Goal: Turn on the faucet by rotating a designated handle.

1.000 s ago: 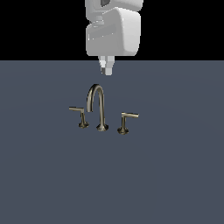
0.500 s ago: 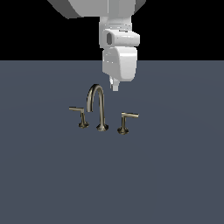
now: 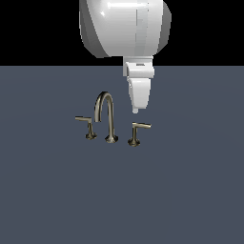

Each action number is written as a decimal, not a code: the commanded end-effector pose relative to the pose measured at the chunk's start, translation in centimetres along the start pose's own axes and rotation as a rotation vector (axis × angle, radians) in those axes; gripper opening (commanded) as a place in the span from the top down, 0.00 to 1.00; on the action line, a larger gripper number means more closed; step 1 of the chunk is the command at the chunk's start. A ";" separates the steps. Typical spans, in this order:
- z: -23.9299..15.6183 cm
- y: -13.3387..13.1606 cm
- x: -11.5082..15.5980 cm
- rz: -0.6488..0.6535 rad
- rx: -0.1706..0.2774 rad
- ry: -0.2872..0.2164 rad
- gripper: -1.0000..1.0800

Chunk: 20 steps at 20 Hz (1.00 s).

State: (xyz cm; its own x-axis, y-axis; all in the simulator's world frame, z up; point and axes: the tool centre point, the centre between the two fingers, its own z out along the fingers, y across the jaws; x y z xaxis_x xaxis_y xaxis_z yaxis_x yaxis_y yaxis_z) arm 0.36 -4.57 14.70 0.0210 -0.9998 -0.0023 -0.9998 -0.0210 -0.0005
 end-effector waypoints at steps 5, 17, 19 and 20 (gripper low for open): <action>3.3 -1.6 2.7 0.156 0.000 0.004 1.00; 5.7 -2.5 4.9 0.276 0.000 0.003 1.00; 5.6 -2.5 4.8 0.272 0.000 0.003 1.00; 5.6 -2.5 4.8 0.271 0.000 0.002 1.00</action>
State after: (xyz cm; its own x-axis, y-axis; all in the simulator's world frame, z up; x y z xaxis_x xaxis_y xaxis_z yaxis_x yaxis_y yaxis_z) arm 2.92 -9.33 9.06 -0.2484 -0.9687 0.0005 -0.9687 0.2484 0.0004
